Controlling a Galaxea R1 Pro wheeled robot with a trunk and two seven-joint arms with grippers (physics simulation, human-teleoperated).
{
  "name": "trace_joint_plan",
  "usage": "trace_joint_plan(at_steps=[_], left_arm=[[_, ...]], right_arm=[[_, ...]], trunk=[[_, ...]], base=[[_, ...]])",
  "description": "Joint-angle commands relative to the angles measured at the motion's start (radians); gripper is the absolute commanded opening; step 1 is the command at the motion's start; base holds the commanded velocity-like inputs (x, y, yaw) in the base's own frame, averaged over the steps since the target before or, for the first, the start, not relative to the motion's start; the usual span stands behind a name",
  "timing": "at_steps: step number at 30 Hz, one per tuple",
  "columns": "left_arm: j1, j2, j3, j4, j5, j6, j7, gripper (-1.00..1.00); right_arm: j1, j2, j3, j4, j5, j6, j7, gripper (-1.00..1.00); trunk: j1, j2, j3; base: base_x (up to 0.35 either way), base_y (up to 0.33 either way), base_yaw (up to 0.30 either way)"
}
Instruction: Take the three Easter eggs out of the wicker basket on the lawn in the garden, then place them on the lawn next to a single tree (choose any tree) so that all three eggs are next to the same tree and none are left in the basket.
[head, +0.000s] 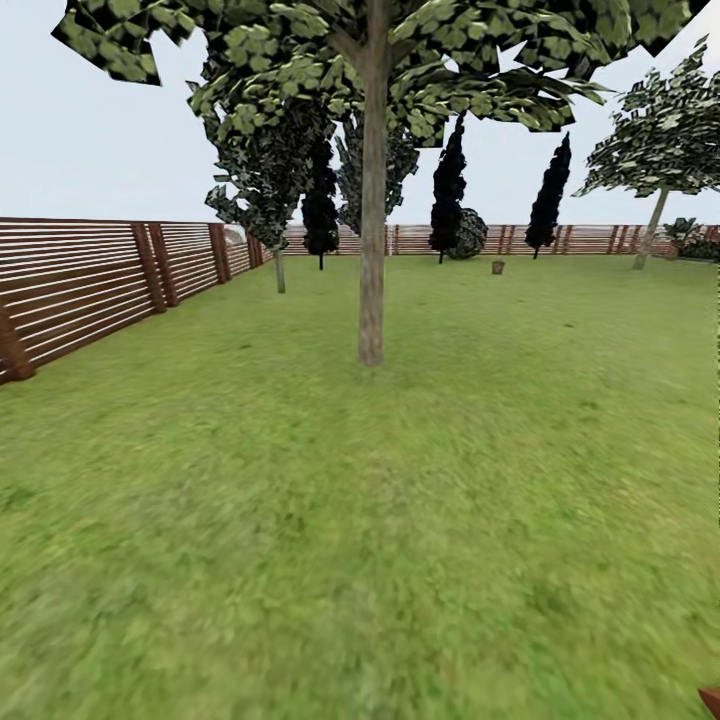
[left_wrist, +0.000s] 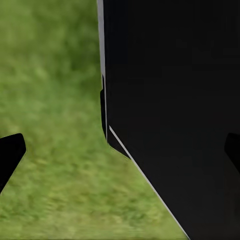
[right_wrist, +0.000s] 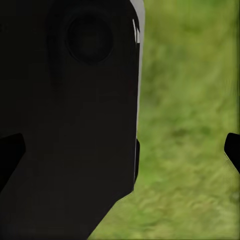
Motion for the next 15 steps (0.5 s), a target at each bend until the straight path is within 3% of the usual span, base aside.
trace_joint_plan(at_steps=[1, 15], left_arm=[[0.001, 0.0, 0.0, -0.002, 0.0, -0.001, -0.001, 1.0], [0.001, 0.0, 0.0, -0.002, 0.0, -0.002, -0.001, 1.0]], right_arm=[[-0.001, 0.0, 0.0, 0.002, 0.001, 0.0, 0.001, 1.0], [-0.001, 0.0, 0.0, 0.002, 0.001, -0.001, 0.003, 1.0]], trunk=[[0.001, 0.0, -0.001], [0.001, 0.0, -0.001]], base=[[0.336, 0.0, -0.176], [0.336, 0.0, -0.265]])
